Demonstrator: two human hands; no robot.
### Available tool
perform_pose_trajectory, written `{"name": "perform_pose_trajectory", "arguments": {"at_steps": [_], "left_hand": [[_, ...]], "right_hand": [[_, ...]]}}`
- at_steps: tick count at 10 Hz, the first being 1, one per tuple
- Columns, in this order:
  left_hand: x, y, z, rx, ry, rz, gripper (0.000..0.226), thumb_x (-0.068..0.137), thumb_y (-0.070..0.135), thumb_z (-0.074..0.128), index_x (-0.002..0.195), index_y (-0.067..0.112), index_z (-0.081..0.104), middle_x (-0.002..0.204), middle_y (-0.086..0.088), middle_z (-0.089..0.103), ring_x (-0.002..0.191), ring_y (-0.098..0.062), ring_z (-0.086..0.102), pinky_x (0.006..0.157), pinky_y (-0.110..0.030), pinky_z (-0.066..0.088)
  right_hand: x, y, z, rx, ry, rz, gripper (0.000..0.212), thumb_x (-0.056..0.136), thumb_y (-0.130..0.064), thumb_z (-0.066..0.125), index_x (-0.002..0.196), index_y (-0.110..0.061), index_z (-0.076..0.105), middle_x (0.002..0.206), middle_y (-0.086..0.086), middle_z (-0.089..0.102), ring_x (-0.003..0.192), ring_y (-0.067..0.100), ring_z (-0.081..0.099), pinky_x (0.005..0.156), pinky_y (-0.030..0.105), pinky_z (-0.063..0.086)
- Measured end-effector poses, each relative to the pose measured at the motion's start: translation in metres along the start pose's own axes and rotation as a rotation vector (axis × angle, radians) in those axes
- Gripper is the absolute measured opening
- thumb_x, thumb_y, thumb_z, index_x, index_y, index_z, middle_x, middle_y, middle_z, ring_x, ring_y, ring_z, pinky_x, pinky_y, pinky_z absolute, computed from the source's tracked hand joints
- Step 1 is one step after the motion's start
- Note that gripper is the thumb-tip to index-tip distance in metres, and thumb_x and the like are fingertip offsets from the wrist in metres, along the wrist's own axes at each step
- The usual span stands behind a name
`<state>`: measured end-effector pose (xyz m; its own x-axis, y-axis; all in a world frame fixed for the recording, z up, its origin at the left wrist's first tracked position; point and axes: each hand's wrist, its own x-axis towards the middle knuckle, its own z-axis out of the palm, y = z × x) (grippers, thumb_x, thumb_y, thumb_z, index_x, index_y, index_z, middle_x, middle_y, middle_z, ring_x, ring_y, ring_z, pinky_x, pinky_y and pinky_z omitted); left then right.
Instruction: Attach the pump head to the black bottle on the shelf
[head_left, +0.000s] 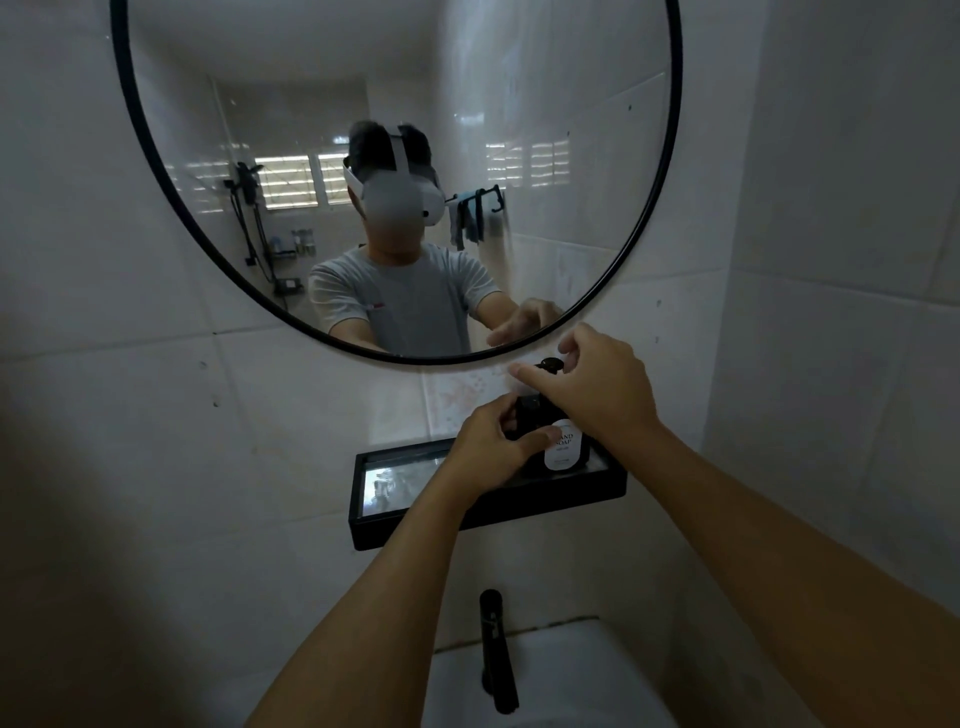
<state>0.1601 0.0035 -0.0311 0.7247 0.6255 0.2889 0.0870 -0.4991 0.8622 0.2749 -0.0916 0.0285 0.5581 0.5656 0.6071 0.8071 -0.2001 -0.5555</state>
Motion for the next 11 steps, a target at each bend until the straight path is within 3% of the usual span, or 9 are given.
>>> {"name": "perform_pose_trajectory", "arguments": {"at_steps": [1, 3, 4, 6, 8, 10, 11], "left_hand": [[-0.001, 0.001, 0.000, -0.005, -0.008, 0.015, 0.053, 0.082, 0.041, 0.075, 0.131, 0.025, 0.064, 0.118, 0.009, 0.075, 0.111, -0.006, 0.070, 0.100, -0.039, 0.056], [-0.001, 0.001, 0.000, 0.013, 0.000, 0.014, 0.056, 0.081, 0.045, 0.075, 0.132, 0.026, 0.063, 0.120, 0.009, 0.074, 0.114, -0.009, 0.068, 0.101, -0.041, 0.055], [0.000, -0.001, 0.000, -0.013, 0.002, 0.005, 0.052, 0.080, 0.044, 0.076, 0.127, 0.024, 0.066, 0.118, 0.007, 0.075, 0.112, -0.011, 0.069, 0.100, -0.042, 0.056], [0.000, -0.001, 0.000, -0.023, 0.004, 0.003, 0.041, 0.082, 0.039, 0.077, 0.117, 0.020, 0.068, 0.112, 0.002, 0.076, 0.107, -0.015, 0.072, 0.096, -0.044, 0.058], [-0.001, -0.003, 0.000, -0.030, -0.002, 0.016, 0.037, 0.083, 0.037, 0.076, 0.115, 0.019, 0.068, 0.112, 0.000, 0.076, 0.108, -0.016, 0.072, 0.096, -0.045, 0.058], [-0.002, 0.001, -0.001, -0.026, -0.009, 0.013, 0.038, 0.083, 0.038, 0.076, 0.116, 0.020, 0.068, 0.113, 0.001, 0.076, 0.108, -0.016, 0.071, 0.096, -0.045, 0.059], [-0.001, -0.002, 0.000, -0.034, -0.014, 0.002, 0.043, 0.082, 0.042, 0.077, 0.119, 0.022, 0.068, 0.114, 0.004, 0.076, 0.109, -0.014, 0.071, 0.097, -0.044, 0.058]], "right_hand": [[-0.003, -0.004, 0.006, -0.027, 0.015, 0.006, 0.051, 0.071, -0.061, 0.071, 0.083, -0.013, 0.056, 0.079, 0.001, 0.062, 0.070, 0.019, 0.059, 0.058, 0.030, 0.039], [-0.005, -0.002, 0.003, 0.083, 0.018, -0.035, 0.039, 0.073, -0.048, 0.075, 0.083, -0.011, 0.066, 0.074, -0.001, 0.068, 0.068, 0.015, 0.064, 0.061, 0.029, 0.050], [-0.004, 0.001, -0.006, 0.186, -0.072, -0.052, 0.030, 0.074, -0.035, 0.076, 0.094, -0.014, 0.073, 0.077, -0.006, 0.070, 0.071, 0.008, 0.065, 0.070, 0.024, 0.054], [0.000, 0.014, -0.022, 0.343, -0.293, -0.028, 0.042, 0.082, -0.014, 0.068, 0.124, -0.015, 0.069, 0.086, -0.010, 0.070, 0.080, 0.000, 0.065, 0.078, 0.013, 0.050], [0.007, 0.022, -0.021, 0.369, -0.353, -0.046, 0.044, 0.082, -0.015, 0.065, 0.126, -0.016, 0.067, 0.111, 0.003, 0.075, 0.106, 0.011, 0.069, 0.101, 0.036, 0.052], [0.008, 0.023, -0.020, 0.395, -0.368, -0.053, 0.042, 0.085, -0.014, 0.066, 0.127, -0.015, 0.067, 0.112, 0.005, 0.075, 0.106, 0.011, 0.068, 0.101, 0.033, 0.052], [0.007, 0.023, -0.022, 0.430, -0.383, -0.028, 0.041, 0.088, -0.021, 0.068, 0.128, -0.018, 0.066, 0.105, 0.000, 0.072, 0.099, 0.007, 0.067, 0.093, 0.025, 0.052]]}}
